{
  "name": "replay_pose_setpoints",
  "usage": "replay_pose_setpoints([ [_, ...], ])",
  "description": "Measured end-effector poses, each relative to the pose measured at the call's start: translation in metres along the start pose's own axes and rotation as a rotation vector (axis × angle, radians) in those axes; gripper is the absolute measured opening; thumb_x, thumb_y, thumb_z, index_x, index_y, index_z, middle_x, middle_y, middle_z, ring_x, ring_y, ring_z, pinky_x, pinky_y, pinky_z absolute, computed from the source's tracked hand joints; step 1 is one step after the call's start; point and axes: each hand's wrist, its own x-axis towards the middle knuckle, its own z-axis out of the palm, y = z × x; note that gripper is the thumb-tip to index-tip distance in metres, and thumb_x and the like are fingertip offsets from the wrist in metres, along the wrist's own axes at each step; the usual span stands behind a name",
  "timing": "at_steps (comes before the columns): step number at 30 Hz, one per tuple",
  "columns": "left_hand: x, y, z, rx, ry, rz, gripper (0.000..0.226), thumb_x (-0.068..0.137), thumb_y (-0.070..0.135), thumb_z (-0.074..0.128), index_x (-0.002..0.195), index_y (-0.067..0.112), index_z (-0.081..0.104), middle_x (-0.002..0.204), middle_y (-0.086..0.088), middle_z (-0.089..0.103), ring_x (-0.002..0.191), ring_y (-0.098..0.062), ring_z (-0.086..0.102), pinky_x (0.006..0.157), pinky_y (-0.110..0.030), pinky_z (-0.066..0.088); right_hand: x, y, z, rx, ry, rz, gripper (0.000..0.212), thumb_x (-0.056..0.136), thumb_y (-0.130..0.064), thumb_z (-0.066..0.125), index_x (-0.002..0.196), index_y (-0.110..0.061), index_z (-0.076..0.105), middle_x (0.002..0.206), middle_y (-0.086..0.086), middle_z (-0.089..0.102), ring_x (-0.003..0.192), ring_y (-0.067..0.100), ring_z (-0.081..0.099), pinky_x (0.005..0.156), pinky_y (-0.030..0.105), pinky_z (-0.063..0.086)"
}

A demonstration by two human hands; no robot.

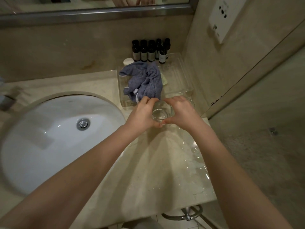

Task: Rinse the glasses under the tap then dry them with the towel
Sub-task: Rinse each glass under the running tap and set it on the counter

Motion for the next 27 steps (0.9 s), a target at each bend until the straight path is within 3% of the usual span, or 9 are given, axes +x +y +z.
replay_pose_setpoints([
  [5, 0.002, -0.002, -0.006, -0.051, 0.003, -0.005, 0.088, 0.056, 0.046, 0.091, 0.129, 0.012, 0.057, 0.117, -0.006, 0.067, 0.107, -0.022, 0.062, 0.090, -0.037, 0.051, 0.001, 0.001, -0.001, -0.025, -0.009, 0.009, 0.075, 0.069, -0.031, 0.085, 0.135, -0.014, 0.053, 0.125, 0.011, 0.060, 0.121, 0.026, 0.046, 0.094, 0.030, 0.034],
  [10, 0.003, 0.005, -0.016, -0.028, -0.052, 0.011, 0.084, 0.057, 0.042, 0.092, 0.127, 0.010, 0.058, 0.114, -0.007, 0.067, 0.104, -0.024, 0.063, 0.088, -0.040, 0.052, 0.002, -0.003, -0.003, -0.100, -0.051, 0.016, 0.077, 0.070, -0.037, 0.083, 0.135, -0.011, 0.051, 0.124, 0.012, 0.059, 0.121, 0.028, 0.046, 0.095, 0.033, 0.036],
  [15, -0.003, -0.005, -0.038, 0.073, -0.208, -0.028, 0.081, 0.058, 0.036, 0.092, 0.126, 0.009, 0.058, 0.114, -0.010, 0.065, 0.107, -0.027, 0.061, 0.088, -0.038, 0.052, 0.000, -0.022, -0.012, -0.277, -0.049, -0.019, 0.075, 0.073, -0.038, 0.080, 0.135, -0.011, 0.048, 0.133, 0.008, 0.055, 0.129, 0.027, 0.038, 0.101, 0.033, 0.033],
  [20, -0.034, -0.044, -0.089, 0.234, -0.387, -0.111, 0.079, 0.066, 0.036, 0.089, 0.134, 0.017, 0.054, 0.122, -0.002, 0.063, 0.099, -0.020, 0.060, 0.080, -0.031, 0.050, 0.012, -0.087, -0.004, -0.356, -0.140, -0.154, 0.073, 0.076, -0.038, 0.079, 0.136, -0.011, 0.046, 0.133, 0.009, 0.053, 0.126, 0.028, 0.041, 0.100, 0.036, 0.037],
  [23, -0.069, -0.086, -0.127, 0.225, -0.356, -0.201, 0.077, 0.068, 0.035, 0.087, 0.134, 0.021, 0.052, 0.124, 0.002, 0.061, 0.100, -0.020, 0.061, 0.077, -0.029, 0.050, 0.019, -0.143, 0.016, -0.344, -0.187, -0.226, 0.070, 0.076, -0.030, 0.080, 0.134, -0.009, 0.046, 0.132, 0.010, 0.054, 0.124, 0.030, 0.044, 0.094, 0.040, 0.045],
  [27, -0.129, -0.159, -0.179, 0.235, -0.282, -0.316, 0.076, 0.063, 0.037, 0.089, 0.129, 0.024, 0.055, 0.118, 0.005, 0.063, 0.100, -0.019, 0.061, 0.082, -0.033, 0.052, 0.023, -0.229, 0.054, -0.361, -0.237, -0.336, 0.073, 0.077, -0.027, 0.079, 0.138, -0.011, 0.043, 0.133, 0.009, 0.054, 0.123, 0.028, 0.045, 0.097, 0.041, 0.043],
])
